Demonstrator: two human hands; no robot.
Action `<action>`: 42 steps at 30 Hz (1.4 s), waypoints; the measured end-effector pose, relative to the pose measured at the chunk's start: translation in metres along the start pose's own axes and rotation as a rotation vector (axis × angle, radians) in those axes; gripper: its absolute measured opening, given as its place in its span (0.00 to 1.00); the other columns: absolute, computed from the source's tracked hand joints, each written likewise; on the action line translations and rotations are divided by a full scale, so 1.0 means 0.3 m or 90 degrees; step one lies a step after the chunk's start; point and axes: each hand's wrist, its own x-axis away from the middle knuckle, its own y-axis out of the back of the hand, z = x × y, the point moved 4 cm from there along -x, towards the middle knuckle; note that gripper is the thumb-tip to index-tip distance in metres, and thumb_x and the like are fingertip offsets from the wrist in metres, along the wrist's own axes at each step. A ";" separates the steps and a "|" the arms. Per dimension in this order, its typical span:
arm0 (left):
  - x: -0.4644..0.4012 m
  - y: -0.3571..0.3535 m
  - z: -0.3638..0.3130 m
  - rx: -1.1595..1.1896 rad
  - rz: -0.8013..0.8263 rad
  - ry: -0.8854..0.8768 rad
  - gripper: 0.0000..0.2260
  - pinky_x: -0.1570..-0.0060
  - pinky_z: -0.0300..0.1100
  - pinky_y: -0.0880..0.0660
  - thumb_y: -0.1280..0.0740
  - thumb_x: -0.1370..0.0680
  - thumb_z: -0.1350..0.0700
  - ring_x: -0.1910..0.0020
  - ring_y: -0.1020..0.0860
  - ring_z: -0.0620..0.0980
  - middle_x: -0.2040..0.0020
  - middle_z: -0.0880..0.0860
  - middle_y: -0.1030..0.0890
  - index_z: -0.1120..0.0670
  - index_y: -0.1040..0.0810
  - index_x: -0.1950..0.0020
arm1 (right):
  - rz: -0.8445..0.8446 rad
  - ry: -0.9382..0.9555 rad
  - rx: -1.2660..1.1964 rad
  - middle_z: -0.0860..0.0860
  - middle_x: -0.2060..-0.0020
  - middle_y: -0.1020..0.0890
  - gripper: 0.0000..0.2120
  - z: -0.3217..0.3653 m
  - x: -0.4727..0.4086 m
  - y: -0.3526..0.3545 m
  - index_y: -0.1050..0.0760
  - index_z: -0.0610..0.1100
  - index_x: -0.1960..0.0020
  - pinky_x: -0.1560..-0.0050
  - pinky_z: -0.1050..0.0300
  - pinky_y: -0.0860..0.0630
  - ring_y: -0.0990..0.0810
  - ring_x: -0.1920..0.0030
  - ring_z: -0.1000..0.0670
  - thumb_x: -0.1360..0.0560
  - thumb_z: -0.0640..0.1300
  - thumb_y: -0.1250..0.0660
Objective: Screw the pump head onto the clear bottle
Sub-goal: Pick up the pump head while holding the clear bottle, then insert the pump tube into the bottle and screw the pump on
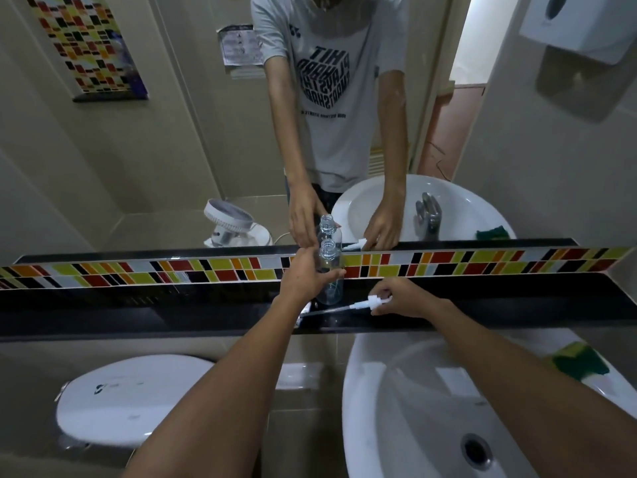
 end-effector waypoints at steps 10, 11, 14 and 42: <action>0.005 0.001 0.003 0.061 0.038 0.021 0.27 0.38 0.54 0.19 0.20 0.27 0.48 0.42 0.16 0.54 0.40 0.54 0.15 0.57 0.22 0.32 | -0.105 0.027 -0.234 0.44 0.51 0.12 0.16 0.032 0.097 0.236 0.13 0.44 0.47 0.48 0.54 0.23 0.15 0.49 0.44 0.31 0.50 0.18; 0.006 0.002 0.003 0.065 0.043 0.021 0.28 0.37 0.55 0.19 0.20 0.27 0.49 0.40 0.16 0.54 0.39 0.54 0.15 0.57 0.22 0.31 | -0.112 0.030 -0.256 0.46 0.53 0.11 0.15 0.040 0.108 0.250 0.13 0.45 0.48 0.47 0.54 0.22 0.14 0.50 0.46 0.31 0.50 0.18; 0.007 0.003 0.003 0.074 0.052 0.022 0.28 0.36 0.56 0.20 0.20 0.27 0.50 0.39 0.17 0.54 0.38 0.54 0.15 0.57 0.22 0.30 | -0.125 0.030 -0.321 0.53 0.56 0.11 0.14 0.061 0.134 0.284 0.12 0.48 0.47 0.49 0.59 0.24 0.13 0.53 0.54 0.30 0.52 0.19; 0.022 -0.013 0.010 0.153 0.094 0.037 0.31 0.45 0.43 0.20 0.20 0.27 0.56 0.45 0.18 0.51 0.36 0.56 0.16 0.58 0.25 0.25 | -0.338 0.305 -0.395 0.44 0.47 0.11 0.19 0.488 0.115 0.521 0.17 0.40 0.38 0.48 0.66 0.20 0.14 0.52 0.58 0.27 0.42 0.20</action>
